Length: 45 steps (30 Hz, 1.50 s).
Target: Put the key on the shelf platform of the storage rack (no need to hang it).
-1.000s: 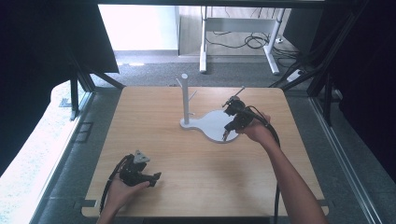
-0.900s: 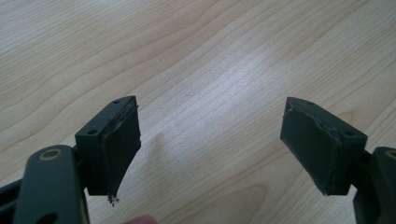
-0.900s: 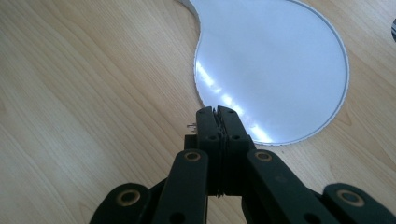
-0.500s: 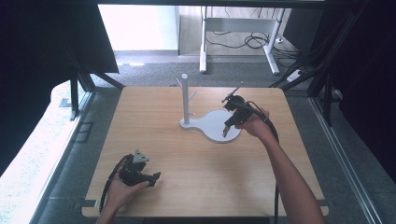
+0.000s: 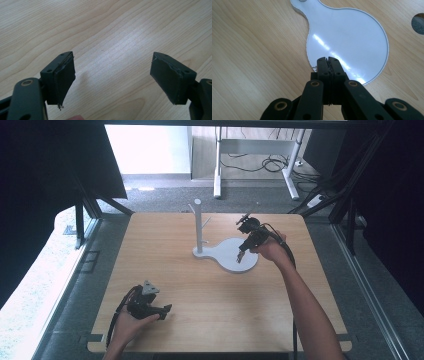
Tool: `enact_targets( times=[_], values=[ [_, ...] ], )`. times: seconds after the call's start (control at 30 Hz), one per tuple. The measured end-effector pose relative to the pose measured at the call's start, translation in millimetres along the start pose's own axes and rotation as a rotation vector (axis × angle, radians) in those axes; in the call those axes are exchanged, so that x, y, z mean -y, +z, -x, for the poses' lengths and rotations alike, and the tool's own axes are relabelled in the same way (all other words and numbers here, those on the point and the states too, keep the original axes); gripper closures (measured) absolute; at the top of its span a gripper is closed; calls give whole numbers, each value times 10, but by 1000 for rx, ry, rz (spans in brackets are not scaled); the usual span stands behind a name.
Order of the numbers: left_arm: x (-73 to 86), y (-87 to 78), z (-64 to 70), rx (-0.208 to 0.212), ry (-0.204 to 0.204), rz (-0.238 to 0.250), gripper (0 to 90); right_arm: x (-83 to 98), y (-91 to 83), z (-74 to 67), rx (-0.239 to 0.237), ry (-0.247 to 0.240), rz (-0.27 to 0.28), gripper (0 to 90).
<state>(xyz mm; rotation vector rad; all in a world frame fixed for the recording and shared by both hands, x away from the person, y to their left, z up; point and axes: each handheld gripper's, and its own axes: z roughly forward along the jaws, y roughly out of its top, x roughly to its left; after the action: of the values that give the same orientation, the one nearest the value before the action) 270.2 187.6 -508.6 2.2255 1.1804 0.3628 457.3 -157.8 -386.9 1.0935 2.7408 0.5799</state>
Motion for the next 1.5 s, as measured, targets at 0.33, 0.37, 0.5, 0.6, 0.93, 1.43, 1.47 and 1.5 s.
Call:
enact_targets(
  times=[0.33,0.37,0.5,0.6,0.93,1.43,1.47,1.5],
  values=[
    [3,6,-21,-4,3,-3,204,-99,81,114,13,18,-16,897],
    [3,6,-21,-4,3,-3,204,-99,81,114,13,18,-16,897],
    [4,1,-23,-4,1,0,204,-146,125,141,19,21,-23,897],
    [7,-3,-26,-5,-5,1,204,-167,170,166,18,23,-23,898],
    [10,11,-30,-4,-6,-5,204,-212,292,269,25,48,-22,897],
    [13,10,-41,-2,-3,-3,204,-311,541,324,20,64,-31,897],
    [13,10,-42,-2,-3,-3,204,-311,559,332,18,67,-32,897],
    [13,10,-43,-2,-3,-4,204,-310,579,336,20,68,-32,897]
  ],
)
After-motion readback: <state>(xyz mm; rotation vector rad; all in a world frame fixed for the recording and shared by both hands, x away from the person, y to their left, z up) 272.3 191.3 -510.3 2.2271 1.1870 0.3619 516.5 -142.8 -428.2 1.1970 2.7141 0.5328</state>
